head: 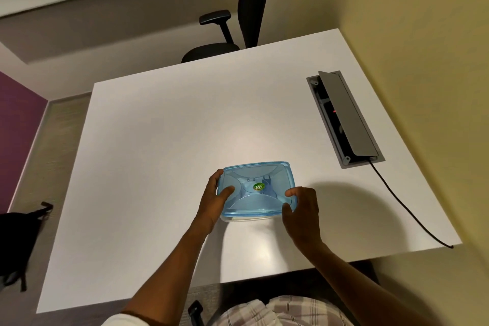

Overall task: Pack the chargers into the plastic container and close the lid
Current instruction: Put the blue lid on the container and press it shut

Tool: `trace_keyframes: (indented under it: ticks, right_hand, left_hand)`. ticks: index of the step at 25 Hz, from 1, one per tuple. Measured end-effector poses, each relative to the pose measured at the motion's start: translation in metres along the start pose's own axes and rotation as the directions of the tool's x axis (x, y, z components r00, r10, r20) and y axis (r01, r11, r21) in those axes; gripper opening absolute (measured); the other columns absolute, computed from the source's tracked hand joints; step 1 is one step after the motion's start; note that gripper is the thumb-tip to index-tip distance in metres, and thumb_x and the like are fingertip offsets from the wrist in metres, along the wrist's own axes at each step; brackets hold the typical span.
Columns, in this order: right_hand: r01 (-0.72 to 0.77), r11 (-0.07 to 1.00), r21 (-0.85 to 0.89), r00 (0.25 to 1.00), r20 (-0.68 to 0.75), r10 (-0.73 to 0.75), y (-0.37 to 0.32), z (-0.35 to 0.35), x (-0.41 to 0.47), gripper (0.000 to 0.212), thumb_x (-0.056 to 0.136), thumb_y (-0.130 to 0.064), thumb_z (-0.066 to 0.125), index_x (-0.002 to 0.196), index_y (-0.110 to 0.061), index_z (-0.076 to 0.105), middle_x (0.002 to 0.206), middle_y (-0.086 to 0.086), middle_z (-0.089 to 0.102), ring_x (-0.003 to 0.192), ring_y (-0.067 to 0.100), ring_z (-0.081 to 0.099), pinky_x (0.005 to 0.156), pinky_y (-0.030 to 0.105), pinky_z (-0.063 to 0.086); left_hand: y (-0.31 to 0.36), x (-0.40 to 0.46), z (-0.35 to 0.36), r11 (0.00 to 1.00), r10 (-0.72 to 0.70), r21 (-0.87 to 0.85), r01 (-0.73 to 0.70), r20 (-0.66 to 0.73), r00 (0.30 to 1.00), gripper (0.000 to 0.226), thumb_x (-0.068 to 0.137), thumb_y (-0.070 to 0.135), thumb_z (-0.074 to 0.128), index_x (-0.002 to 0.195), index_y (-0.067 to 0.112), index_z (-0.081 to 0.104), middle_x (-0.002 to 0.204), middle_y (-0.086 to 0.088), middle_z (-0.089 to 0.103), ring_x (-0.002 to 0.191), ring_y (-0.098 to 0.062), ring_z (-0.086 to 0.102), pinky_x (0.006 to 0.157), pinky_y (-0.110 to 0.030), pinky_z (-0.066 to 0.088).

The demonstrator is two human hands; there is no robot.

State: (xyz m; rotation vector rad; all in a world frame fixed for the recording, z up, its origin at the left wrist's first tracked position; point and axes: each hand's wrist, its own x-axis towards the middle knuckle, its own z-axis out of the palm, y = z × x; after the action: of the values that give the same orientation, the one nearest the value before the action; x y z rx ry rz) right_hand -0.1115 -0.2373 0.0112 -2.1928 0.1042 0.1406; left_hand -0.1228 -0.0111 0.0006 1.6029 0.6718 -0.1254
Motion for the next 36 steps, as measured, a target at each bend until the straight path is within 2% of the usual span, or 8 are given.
trace_keyframes:
  ticks: [5, 8, 13, 17, 23, 30, 34, 36]
  right_hand:
    - [0.074, 0.997, -0.017, 0.997, 0.003, -0.074, -0.001, 0.011, -0.007, 0.038, 0.077, 0.008, 0.064, 0.112, -0.004, 0.054, 0.116, 0.013, 0.049, 0.11, 0.024, 0.053, 0.083, 0.022, 0.049]
    - [0.112, 0.993, -0.04, 0.994, 0.01, -0.112, -0.002, 0.015, -0.011, 0.042, 0.075, 0.01, 0.063, 0.114, -0.003, 0.053, 0.117, 0.014, 0.05, 0.11, 0.027, 0.053, 0.087, 0.04, 0.055]
    - [0.116, 0.978, -0.174, 0.989, 0.11, -0.098, -0.002, 0.018, -0.011, 0.051, 0.076, 0.004, 0.064, 0.123, -0.005, 0.049, 0.126, 0.014, 0.047, 0.113, 0.031, 0.051, 0.094, 0.037, 0.05]
    - [0.095, 0.953, -0.287, 0.985, 0.167, -0.048, 0.001, 0.02, -0.012, 0.057, 0.08, -0.01, 0.067, 0.132, -0.01, 0.044, 0.135, 0.012, 0.041, 0.114, 0.032, 0.047, 0.099, 0.038, 0.044]
    - [-0.033, 0.981, -0.19, 0.996, 0.074, 0.048, -0.003, 0.017, 0.008, 0.058, 0.084, -0.015, 0.065, 0.136, -0.006, 0.042, 0.133, 0.015, 0.045, 0.118, 0.034, 0.046, 0.102, 0.044, 0.041]
    - [-0.04, 0.965, -0.259, 0.978, 0.186, 0.09, 0.003, 0.013, 0.027, 0.058, 0.091, -0.025, 0.055, 0.144, -0.007, 0.039, 0.142, 0.015, 0.052, 0.129, 0.031, 0.049, 0.108, 0.042, 0.041]
    - [0.016, 0.944, -0.328, 0.983, 0.178, 0.045, 0.008, 0.016, 0.02, 0.062, 0.092, -0.026, 0.053, 0.148, -0.008, 0.032, 0.149, 0.017, 0.045, 0.141, 0.029, 0.036, 0.114, 0.037, 0.03]
    - [0.021, 0.939, -0.343, 0.984, 0.173, 0.042, 0.01, 0.017, 0.016, 0.064, 0.092, -0.028, 0.053, 0.148, -0.009, 0.032, 0.149, 0.017, 0.044, 0.142, 0.028, 0.036, 0.113, 0.037, 0.031]
  left_hand:
    - [-0.011, -0.001, -0.002, 1.0, 0.013, 0.017, -0.012, -0.077, 0.997, 0.053, 0.094, 0.018, 0.063, 0.143, 0.029, 0.046, 0.135, 0.01, 0.056, 0.114, 0.0, 0.057, 0.074, -0.007, 0.051]
    - [-0.018, 0.0, -0.004, 0.998, 0.032, 0.053, -0.027, -0.089, 0.996, 0.052, 0.094, 0.016, 0.062, 0.143, 0.026, 0.047, 0.139, 0.007, 0.056, 0.119, -0.007, 0.057, 0.084, -0.01, 0.049]
    - [-0.02, 0.003, -0.005, 0.993, 0.045, 0.111, -0.033, -0.101, 0.994, 0.053, 0.095, 0.019, 0.063, 0.145, 0.022, 0.046, 0.143, 0.008, 0.053, 0.122, -0.008, 0.052, 0.103, -0.024, 0.043]
    - [-0.02, -0.003, -0.002, 0.981, 0.039, 0.194, -0.018, -0.105, 0.994, 0.06, 0.093, 0.021, 0.065, 0.149, 0.025, 0.041, 0.144, 0.011, 0.049, 0.123, -0.006, 0.048, 0.086, -0.001, 0.04]
    - [-0.022, -0.006, 0.005, 0.943, 0.028, 0.333, 0.008, -0.103, 0.994, 0.084, 0.088, 0.026, 0.072, 0.157, 0.02, 0.024, 0.159, 0.0, 0.039, 0.141, -0.022, 0.044, 0.117, -0.04, 0.037]
    - [-0.019, -0.008, 0.009, 0.935, 0.069, 0.354, -0.024, -0.115, 0.991, 0.061, 0.087, 0.034, 0.071, 0.14, 0.023, 0.043, 0.134, 0.002, 0.059, 0.12, -0.025, 0.059, 0.099, -0.037, 0.049]
    - [-0.015, -0.006, 0.01, 0.93, 0.065, 0.368, -0.004, -0.154, 0.986, 0.068, 0.09, 0.036, 0.068, 0.148, 0.021, 0.038, 0.144, -0.002, 0.055, 0.127, -0.026, 0.056, 0.107, -0.044, 0.047]
    - [-0.015, -0.007, 0.01, 0.925, 0.06, 0.381, 0.003, -0.153, 0.986, 0.07, 0.09, 0.036, 0.067, 0.151, 0.02, 0.035, 0.147, -0.003, 0.052, 0.131, -0.026, 0.054, 0.109, -0.037, 0.044]
